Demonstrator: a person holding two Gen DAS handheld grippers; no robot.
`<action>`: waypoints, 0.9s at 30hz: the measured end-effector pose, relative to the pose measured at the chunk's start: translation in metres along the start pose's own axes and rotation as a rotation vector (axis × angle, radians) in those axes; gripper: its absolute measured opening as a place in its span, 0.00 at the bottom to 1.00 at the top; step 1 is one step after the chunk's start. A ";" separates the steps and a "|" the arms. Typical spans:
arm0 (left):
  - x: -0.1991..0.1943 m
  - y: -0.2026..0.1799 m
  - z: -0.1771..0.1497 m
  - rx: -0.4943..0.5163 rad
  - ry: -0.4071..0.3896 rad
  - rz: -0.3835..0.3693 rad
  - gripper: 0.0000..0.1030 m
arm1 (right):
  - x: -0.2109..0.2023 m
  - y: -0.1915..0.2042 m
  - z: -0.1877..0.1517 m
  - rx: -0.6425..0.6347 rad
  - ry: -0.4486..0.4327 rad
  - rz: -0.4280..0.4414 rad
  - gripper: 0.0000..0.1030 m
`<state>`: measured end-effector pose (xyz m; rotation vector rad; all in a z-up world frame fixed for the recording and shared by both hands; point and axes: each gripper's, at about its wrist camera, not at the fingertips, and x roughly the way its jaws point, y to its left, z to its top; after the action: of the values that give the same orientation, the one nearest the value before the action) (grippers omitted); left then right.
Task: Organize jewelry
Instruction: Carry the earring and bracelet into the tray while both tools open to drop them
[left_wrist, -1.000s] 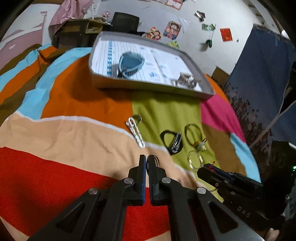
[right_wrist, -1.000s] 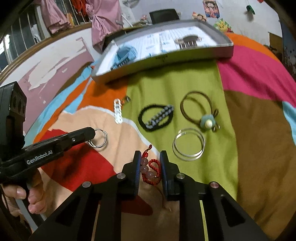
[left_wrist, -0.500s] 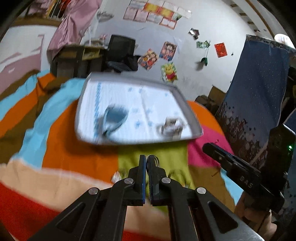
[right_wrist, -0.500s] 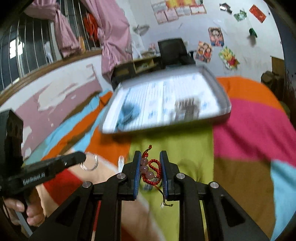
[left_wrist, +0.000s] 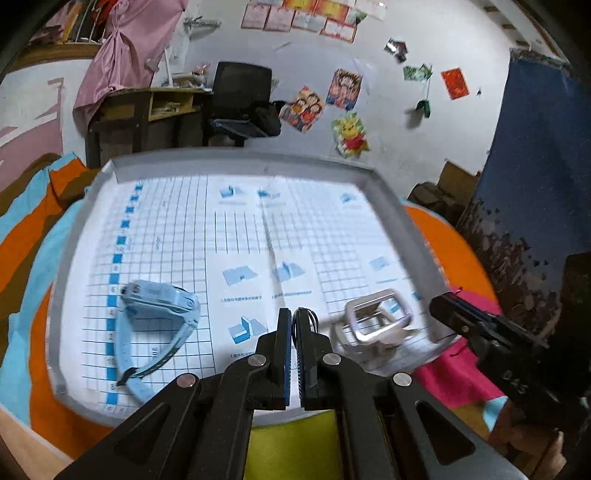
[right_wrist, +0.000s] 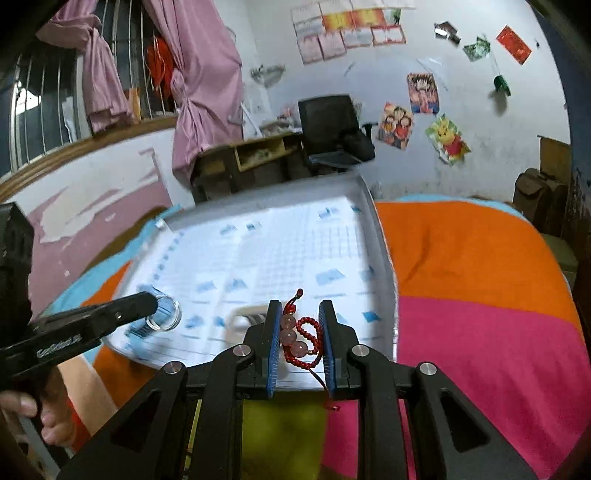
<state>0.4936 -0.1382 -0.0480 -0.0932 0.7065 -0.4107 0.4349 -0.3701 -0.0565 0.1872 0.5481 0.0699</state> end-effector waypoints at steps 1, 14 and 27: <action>0.004 0.000 -0.002 -0.004 0.009 0.003 0.03 | 0.004 -0.002 -0.002 0.001 0.011 -0.002 0.17; 0.006 -0.003 -0.010 -0.027 0.026 0.071 0.03 | 0.020 -0.010 -0.016 -0.011 0.073 -0.014 0.27; -0.067 -0.003 -0.009 -0.041 -0.082 0.105 0.39 | -0.032 -0.008 -0.004 -0.038 -0.078 -0.051 0.51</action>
<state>0.4407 -0.1142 -0.0134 -0.1109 0.6365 -0.2902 0.4052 -0.3812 -0.0450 0.1381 0.4729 0.0234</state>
